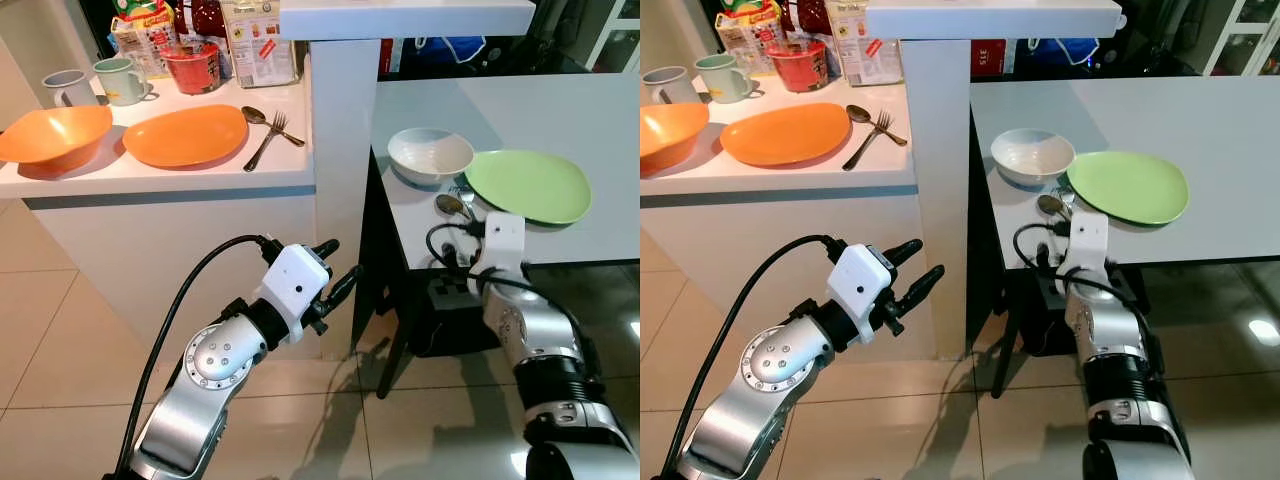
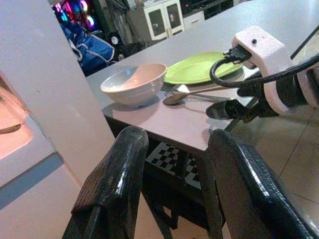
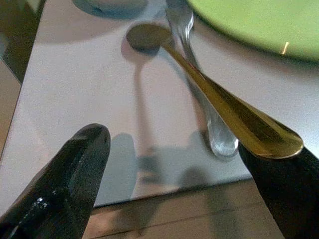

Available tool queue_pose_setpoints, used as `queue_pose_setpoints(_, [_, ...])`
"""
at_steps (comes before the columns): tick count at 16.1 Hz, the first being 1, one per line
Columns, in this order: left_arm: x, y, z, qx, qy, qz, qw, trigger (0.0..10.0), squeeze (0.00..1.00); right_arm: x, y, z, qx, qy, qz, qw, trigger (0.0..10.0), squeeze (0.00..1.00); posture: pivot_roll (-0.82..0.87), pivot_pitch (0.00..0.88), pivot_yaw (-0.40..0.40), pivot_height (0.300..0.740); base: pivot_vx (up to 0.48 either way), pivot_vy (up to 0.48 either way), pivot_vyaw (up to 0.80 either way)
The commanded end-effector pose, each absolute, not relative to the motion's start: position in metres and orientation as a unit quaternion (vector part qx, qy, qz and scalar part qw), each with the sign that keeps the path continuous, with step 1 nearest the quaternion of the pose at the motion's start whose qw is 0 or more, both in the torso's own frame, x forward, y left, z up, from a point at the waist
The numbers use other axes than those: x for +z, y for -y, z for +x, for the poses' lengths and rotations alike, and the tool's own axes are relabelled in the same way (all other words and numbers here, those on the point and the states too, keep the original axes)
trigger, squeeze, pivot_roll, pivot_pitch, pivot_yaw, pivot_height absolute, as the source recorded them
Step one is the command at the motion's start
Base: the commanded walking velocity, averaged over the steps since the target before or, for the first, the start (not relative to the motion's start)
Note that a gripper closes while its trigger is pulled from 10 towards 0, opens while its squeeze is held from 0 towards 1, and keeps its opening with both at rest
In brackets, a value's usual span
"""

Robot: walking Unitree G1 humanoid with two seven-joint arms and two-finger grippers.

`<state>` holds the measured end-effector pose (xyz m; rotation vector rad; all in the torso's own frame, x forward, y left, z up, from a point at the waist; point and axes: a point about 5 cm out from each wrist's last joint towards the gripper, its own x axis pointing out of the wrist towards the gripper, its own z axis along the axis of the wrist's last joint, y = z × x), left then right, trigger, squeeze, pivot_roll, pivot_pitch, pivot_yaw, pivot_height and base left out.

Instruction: Setting the table

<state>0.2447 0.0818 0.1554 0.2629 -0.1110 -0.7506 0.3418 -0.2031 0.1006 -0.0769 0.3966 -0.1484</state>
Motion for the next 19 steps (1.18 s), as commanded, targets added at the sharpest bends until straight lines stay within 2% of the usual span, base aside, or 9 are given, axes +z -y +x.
queue_pose_setpoints(1, [0.154, -0.082, 0.246, -0.369, 0.051, 0.135, 0.918, 10.0, 0.0, 0.106, 0.201, 0.343, -0.068, -0.19, -0.065, 0.977, 10.0, 0.0, 0.0, 0.0, 0.051, 0.74, 0.0, 0.0, 0.0])
queue_pose_setpoints(10, [0.152, -0.083, 0.247, -0.373, 0.048, 0.137, 0.916, 10.0, 0.0, 0.092, 0.215, 0.352, -0.062, -0.241, -0.252, 0.935, 10.0, 0.0, 0.0, 0.0, 0.049, 0.74, 0.0, 0.0, 0.0])
queue_pose_setpoints(12, [0.152, -0.083, 0.247, -0.373, 0.047, 0.137, 0.916, 10.0, 0.0, 0.09, 0.215, 0.354, -0.035, -0.233, -0.321, 0.917, 10.0, 0.0, 0.0, 0.0, 0.049, 0.74, 0.0, 0.0, 0.0])
queue_pose_setpoints(14, [0.151, -0.083, 0.247, -0.373, 0.046, 0.138, 0.916, 10.0, 0.0, 0.081, 0.213, 0.351, 0.003, -0.243, -0.395, 0.886, 10.0, 0.0, 0.0, 0.0, 0.045, 0.74, 0.0, 0.0, 0.0])
queue_pose_setpoints(17, [0.151, -0.084, 0.246, -0.373, 0.044, 0.139, 0.917, 10.0, 0.0, 0.068, 0.216, 0.345, 0.037, -0.289, -0.439, 0.85, 10.0, 0.0, 0.0, 0.0, 0.044, 0.74, 0.0, 0.0, 0.0])
queue_pose_setpoints(19, [0.151, -0.084, 0.245, -0.374, 0.044, 0.139, 0.916, 10.0, 0.0, 0.063, 0.217, 0.341, 0.053, -0.312, -0.447, 0.836, 10.0, 0.0, 0.0, 0.0, 0.047, 0.74, 0.0, 0.0, 0.0])
